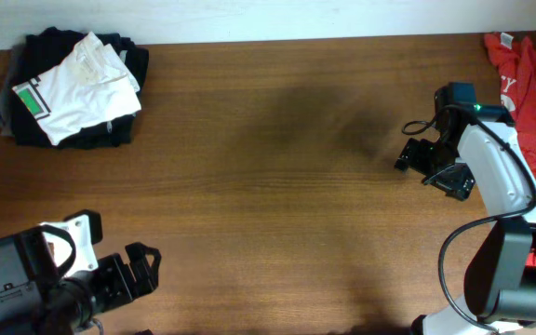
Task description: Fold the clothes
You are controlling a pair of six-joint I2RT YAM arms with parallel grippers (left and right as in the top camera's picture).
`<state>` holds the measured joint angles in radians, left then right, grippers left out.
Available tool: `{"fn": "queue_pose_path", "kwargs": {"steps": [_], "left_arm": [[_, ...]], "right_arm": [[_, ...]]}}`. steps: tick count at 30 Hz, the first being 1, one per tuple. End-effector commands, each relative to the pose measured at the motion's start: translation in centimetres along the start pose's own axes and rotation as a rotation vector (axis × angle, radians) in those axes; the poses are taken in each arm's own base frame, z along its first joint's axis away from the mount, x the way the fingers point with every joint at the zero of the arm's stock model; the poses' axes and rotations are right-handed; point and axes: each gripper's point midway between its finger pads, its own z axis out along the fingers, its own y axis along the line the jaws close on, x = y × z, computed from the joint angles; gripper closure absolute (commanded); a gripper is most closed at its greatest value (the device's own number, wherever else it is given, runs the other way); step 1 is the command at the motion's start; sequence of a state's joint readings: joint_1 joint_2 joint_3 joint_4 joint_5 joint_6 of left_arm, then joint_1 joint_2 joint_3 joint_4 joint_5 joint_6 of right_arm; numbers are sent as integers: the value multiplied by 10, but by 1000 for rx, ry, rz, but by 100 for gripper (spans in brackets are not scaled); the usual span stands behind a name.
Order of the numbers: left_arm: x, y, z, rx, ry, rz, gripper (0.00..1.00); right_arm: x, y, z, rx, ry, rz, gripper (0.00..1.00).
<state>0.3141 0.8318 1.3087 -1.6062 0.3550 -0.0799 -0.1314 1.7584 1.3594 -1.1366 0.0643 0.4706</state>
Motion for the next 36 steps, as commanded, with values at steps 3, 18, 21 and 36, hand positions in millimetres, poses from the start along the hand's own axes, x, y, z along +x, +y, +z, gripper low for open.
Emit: {"fn": "queue_pose_path", "kwargs": {"steps": [3, 18, 21, 36], "left_arm": [[-29, -40, -8, 148, -215, 234, 1], [-45, -57, 61, 366, -921, 562, 1], [-43, -51, 75, 375, -999, 576, 1], [-37, -1, 137, 188, -958, 462, 1]], "right_arm": [[-5, -4, -2, 14, -15, 7, 2], [-5, -4, -2, 14, -15, 7, 1], [-5, -4, -2, 14, -15, 7, 2], [-5, -4, -2, 14, -15, 7, 2]]}}
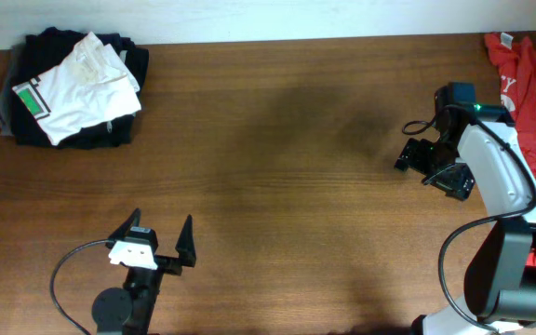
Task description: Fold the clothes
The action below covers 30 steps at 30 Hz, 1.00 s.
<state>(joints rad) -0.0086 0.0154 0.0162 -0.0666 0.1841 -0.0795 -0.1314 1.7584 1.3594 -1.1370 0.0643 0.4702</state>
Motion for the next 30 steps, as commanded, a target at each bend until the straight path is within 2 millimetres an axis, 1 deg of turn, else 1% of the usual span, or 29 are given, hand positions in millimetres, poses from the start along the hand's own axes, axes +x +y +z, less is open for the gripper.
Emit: {"fn": "queue_pose_path", "kwargs": {"steps": [1, 22, 24, 26, 28, 30], "left_arm": [[1, 2, 0, -13, -5, 6, 1], [1, 2, 0, -13, -4, 6, 1], [1, 2, 0, -13, -4, 6, 1], [1, 2, 0, -13, -4, 6, 1], [1, 2, 0, -13, -4, 6, 1], [1, 2, 0, -14, -4, 6, 1]], "right_arm": [[-5, -4, -2, 14, -16, 7, 2], [-4, -2, -2, 13, -18, 1, 2], [-4, 0, -14, -5, -52, -3, 1], [-3, 4, -39, -42, -121, -15, 2], [1, 9, -73, -98, -219, -30, 2], [8, 11, -102, -147, -300, -46, 2]]}}
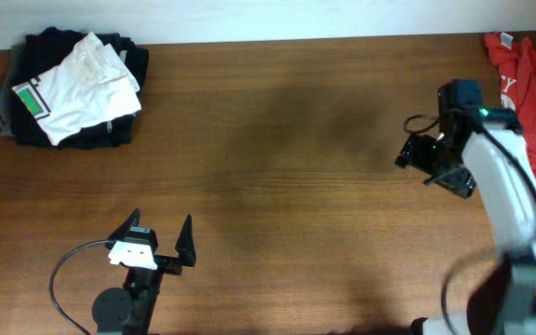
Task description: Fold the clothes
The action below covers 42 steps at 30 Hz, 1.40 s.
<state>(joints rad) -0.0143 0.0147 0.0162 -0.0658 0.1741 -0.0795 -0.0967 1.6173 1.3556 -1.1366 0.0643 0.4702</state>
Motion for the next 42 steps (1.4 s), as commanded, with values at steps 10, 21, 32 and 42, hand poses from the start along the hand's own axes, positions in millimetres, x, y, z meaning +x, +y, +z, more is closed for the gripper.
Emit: {"fn": "queue_pose_path", "kwargs": {"steps": [10, 21, 32, 42], "left_arm": [[1, 1, 0, -9, -3, 5, 1], [2, 1, 0, -9, -2, 5, 1], [2, 1, 0, -9, -2, 5, 1], [2, 1, 0, -9, -2, 5, 1]], "right_arm": [[52, 2, -207, -377, -592, -99, 2], [106, -43, -205, -488, -848, -80, 2], [115, 8, -96, -768, -970, -168, 2], [93, 18, -86, -867, -1215, -122, 2]]}}
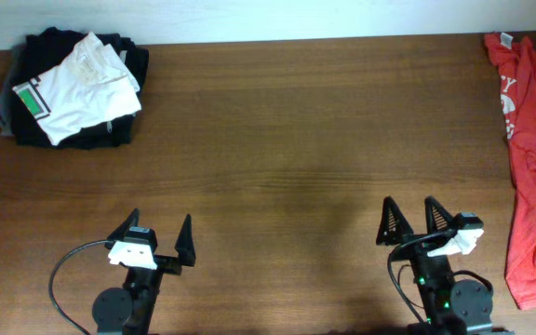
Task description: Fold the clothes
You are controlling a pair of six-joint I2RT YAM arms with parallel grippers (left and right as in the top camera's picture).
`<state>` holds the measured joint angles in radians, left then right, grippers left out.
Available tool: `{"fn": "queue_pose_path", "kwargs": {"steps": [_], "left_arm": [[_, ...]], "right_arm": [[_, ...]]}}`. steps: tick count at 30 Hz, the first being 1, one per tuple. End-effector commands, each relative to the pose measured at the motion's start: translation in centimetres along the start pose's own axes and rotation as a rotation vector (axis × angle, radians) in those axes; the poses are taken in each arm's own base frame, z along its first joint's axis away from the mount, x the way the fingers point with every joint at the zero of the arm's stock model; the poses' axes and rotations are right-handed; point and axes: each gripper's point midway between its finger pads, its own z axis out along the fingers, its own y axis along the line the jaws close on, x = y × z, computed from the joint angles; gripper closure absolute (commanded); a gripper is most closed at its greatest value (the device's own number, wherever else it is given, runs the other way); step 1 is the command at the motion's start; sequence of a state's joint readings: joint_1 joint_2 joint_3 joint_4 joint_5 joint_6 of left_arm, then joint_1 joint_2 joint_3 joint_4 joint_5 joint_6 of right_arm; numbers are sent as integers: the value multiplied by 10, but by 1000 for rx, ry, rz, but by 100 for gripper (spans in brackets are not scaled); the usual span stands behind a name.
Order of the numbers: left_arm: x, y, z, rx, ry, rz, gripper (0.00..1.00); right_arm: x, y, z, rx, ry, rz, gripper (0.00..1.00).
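Observation:
A red shirt (533, 158) lies unfolded along the table's right edge, running from the far corner down toward the front. At the far left sits a stack of folded clothes (71, 88), a white garment on top of black ones. My left gripper (161, 233) is open near the front left, fingers pointing toward the far side, nothing between them. My right gripper (413, 216) is open near the front right, fingers also pointing away, a short way left of the red shirt.
The brown wooden table (277, 149) spans the view, with a white wall strip along its far edge. A black cable (63, 270) loops beside the left arm's base.
My right arm has moved from the far right, beside the red shirt's upper part, to the front right. Its gripper now stands open there. The left gripper and both piles are unchanged.
At first my left arm was low at the front-left corner and my right arm was beside the red shirt's top. The left gripper then stood open at front left and stayed there. The right arm remained near the shirt, and now rests open at front right.

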<state>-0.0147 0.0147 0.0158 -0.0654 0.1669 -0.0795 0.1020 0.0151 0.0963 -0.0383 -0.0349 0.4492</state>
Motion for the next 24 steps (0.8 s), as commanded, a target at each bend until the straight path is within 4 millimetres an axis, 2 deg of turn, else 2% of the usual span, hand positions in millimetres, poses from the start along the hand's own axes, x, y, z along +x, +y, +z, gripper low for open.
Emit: {"fn": "queue_pose_path", "kwargs": {"steps": [1, 6, 10, 11, 17, 24], "left_arm": [[2, 0, 0, -3, -2, 5, 1], [2, 0, 0, -3, -2, 5, 1], [2, 0, 0, -3, -2, 5, 1], [2, 0, 0, -3, -2, 5, 1], [2, 0, 0, -3, -2, 5, 1], [2, 0, 0, -3, -2, 5, 1]], "right_arm": [[10, -7, 4, -4, -46, -19, 2], [12, -8, 4, 1, -34, -209, 2], [39, -21, 4, 33, 85, -396, 2], [46, -27, 3, 55, 116, -412, 2], [38, -40, 2, 111, 97, -410, 2], [37, -43, 2, 125, 93, -410, 2]]}}
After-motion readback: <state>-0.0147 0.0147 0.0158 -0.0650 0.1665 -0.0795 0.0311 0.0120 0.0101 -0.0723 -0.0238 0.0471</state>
